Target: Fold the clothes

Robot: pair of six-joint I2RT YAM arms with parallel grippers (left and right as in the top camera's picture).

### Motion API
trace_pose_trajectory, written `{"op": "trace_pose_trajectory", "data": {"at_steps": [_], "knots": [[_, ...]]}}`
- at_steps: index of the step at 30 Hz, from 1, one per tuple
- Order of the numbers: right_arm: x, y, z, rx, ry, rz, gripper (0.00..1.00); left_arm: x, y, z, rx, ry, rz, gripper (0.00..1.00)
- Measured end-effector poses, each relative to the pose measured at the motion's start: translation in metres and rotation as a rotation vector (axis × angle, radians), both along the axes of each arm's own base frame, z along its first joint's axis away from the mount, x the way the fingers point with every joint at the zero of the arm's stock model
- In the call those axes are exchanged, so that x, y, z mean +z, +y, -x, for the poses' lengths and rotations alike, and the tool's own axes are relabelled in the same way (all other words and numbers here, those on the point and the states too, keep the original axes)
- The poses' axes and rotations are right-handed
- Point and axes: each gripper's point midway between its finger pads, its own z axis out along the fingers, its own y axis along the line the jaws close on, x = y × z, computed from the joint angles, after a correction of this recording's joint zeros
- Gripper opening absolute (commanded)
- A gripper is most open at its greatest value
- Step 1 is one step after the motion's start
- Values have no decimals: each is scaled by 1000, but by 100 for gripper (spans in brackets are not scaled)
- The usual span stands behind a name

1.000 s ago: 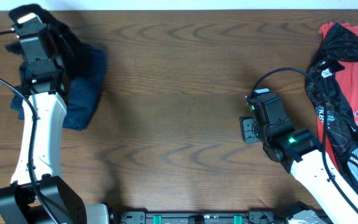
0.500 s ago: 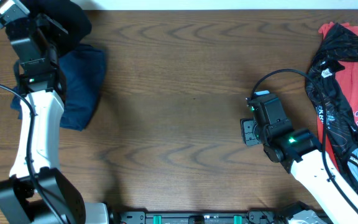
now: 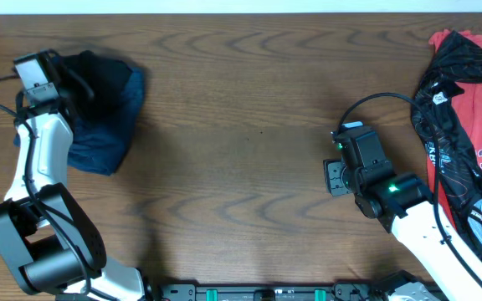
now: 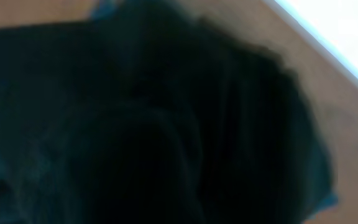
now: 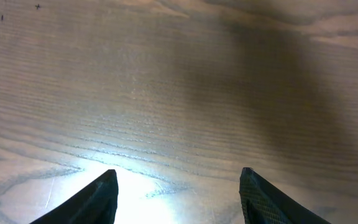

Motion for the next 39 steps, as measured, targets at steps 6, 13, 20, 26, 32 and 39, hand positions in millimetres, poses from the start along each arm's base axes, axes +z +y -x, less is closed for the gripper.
{"op": "trace_pose_trajectory", "data": {"at_steps": [6, 13, 20, 26, 32, 39], "knots": [[-1, -1, 2, 0, 7, 3, 61, -19, -11, 22, -15, 116, 51, 6], [-2, -1, 3, 0, 14, 6, 62, -22, -4, 29, -8, 137, 55, 6], [-2, -1, 3, 0, 14, 6, 62, -17, 0, 24, -10, 108, 41, 10], [-2, -1, 3, 0, 14, 6, 62, -15, 1, 21, -10, 94, 35, 7], [-2, -1, 3, 0, 14, 6, 62, -6, 0, 8, -71, 38, 7, 6], [-2, -1, 3, 0, 14, 6, 62, 24, -41, -12, -369, -16, -170, 6]]}}
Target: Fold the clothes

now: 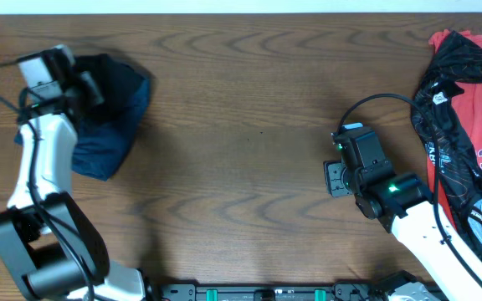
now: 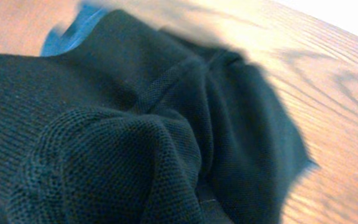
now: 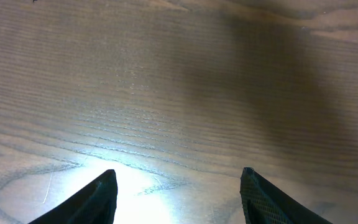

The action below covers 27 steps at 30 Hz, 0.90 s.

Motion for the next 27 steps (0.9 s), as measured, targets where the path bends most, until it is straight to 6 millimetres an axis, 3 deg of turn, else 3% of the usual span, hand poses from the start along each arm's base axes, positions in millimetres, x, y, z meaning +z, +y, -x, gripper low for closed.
{"op": "trace_pose_trajectory", "data": {"at_steps": [4, 8, 11, 15, 23, 27], "knots": [[0, 0, 0, 0, 0, 0, 62, 45, -64, -7, -228, -87, -122, 6], [0, 0, 0, 0, 0, 0, 62, 84, -132, 0, -381, -172, -139, 6], [0, 0, 0, -2, 0, -1, 62, 97, -177, 9, -441, -200, -71, 6], [-1, -1, 1, -5, 5, 0, 63, 90, -214, 23, -444, -154, 53, 6], [-2, 0, 3, -2, 15, -4, 64, 63, -240, 46, -380, -7, 199, 6], [-1, 9, 3, 19, 18, -46, 64, 59, -266, 55, -428, 27, 270, 6]]}}
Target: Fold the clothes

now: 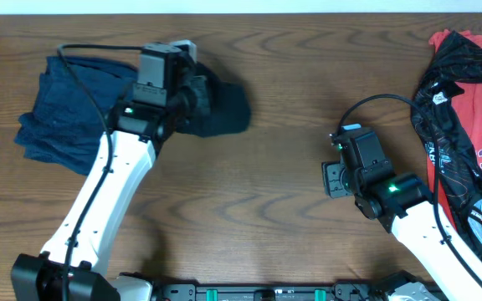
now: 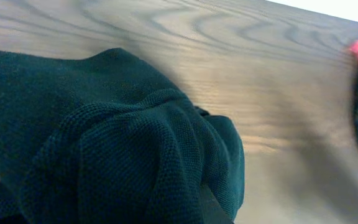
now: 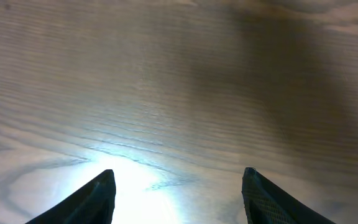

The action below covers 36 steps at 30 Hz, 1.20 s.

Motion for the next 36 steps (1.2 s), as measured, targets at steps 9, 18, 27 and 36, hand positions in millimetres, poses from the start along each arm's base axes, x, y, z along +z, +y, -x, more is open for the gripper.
{"op": "trace_pose_trajectory", "data": {"at_steps": [9, 18, 27, 36], "knots": [[14, 47, -7, 242, -54, -159, 69, 5, -40, 18, 70, 165, 273, 6], [46, 89, -28, 516, -313, -71, 79, 39, -65, 7, 91, 174, 533, 6], [58, 83, -39, 412, -426, 130, 80, 68, -81, 3, 58, 178, 698, 6], [18, 67, -8, -22, -123, -162, 91, 71, -83, 4, 45, 181, 714, 6]]}}
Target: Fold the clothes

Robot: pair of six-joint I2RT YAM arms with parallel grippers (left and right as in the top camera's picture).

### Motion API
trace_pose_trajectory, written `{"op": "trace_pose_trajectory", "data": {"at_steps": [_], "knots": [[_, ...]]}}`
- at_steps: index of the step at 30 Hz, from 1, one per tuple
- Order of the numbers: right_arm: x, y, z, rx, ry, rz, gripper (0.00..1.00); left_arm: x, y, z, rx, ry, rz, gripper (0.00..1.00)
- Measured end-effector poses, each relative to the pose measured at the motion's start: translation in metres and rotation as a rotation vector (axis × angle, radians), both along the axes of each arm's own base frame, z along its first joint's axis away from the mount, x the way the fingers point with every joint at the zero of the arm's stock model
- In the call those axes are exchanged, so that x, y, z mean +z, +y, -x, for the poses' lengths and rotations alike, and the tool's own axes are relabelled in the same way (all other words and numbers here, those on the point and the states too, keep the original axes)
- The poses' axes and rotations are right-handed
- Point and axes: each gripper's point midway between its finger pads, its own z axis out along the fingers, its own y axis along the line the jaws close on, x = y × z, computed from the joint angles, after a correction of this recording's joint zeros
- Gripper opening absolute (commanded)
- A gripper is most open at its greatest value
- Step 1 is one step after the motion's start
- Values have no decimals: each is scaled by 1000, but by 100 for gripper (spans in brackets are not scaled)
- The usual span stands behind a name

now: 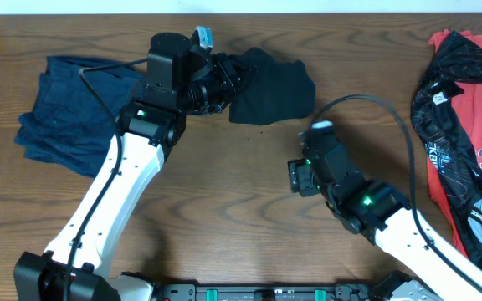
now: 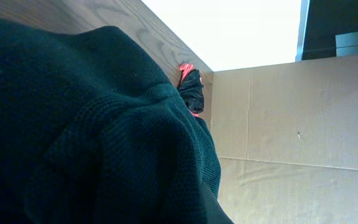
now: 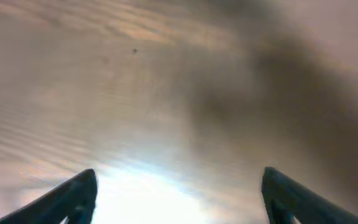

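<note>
A dark, near-black knit garment (image 1: 273, 88) lies bunched at the table's top centre. My left gripper (image 1: 224, 84) is shut on its left edge. In the left wrist view that cloth (image 2: 73, 124) fills most of the frame and hides the fingers. A blue garment (image 1: 65, 113) lies spread at the far left. A heap of red and black clothes (image 1: 467, 125) sits along the right edge. My right gripper (image 1: 299, 177) is open over bare wood below the dark garment. Both fingertips (image 3: 73, 196) show with nothing between them.
Brown wooden table (image 1: 224, 209). A cable (image 1: 392, 109) loops from the right arm toward the red heap. In the left wrist view a cardboard wall (image 2: 291, 124) stands beyond the table's far end, with the red heap (image 2: 188, 78) small in front of it.
My left gripper has moved to the right with the dark garment, which now lies at the top centre. My right gripper has shifted left toward the middle, and its fingers stand wider apart.
At first my left gripper was at the far left, on the dark garment lying over the blue one. Later the dark garment was off the blue one and left of centre, and now it is at the top centre. The right gripper stayed open and still, then shifted left.
</note>
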Motion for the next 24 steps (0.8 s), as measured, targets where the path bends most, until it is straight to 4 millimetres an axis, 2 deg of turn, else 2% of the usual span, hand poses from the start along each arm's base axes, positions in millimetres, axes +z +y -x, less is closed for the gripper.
{"op": "trace_pose_trajectory", "data": {"at_steps": [2, 6, 8, 13, 16, 19, 21, 24], "knots": [[0, 4, 0, -95, 55, -128, 99, 0, 0, 0, -3, -2, -3, 6], [7, 6, -10, -228, 143, -371, 99, -2, 3, 0, -11, -16, -20, 6], [9, -4, -17, -289, 181, -453, 99, -5, 7, 0, -10, -11, -30, 6], [18, -47, -38, -440, 233, -652, 99, -8, 12, -1, -15, -22, -56, 6], [47, -55, -65, -371, 146, -835, 99, -8, 12, -1, -20, -30, -60, 6], [81, -43, -80, -190, 62, -1007, 99, -4, 11, -3, -22, -50, -53, 6], [83, -31, -75, -110, 95, -1078, 99, 2, 9, -5, -22, -74, -42, 6], [61, -15, -59, -61, 211, -1150, 99, 10, 8, -9, -17, -104, -22, 6]]}}
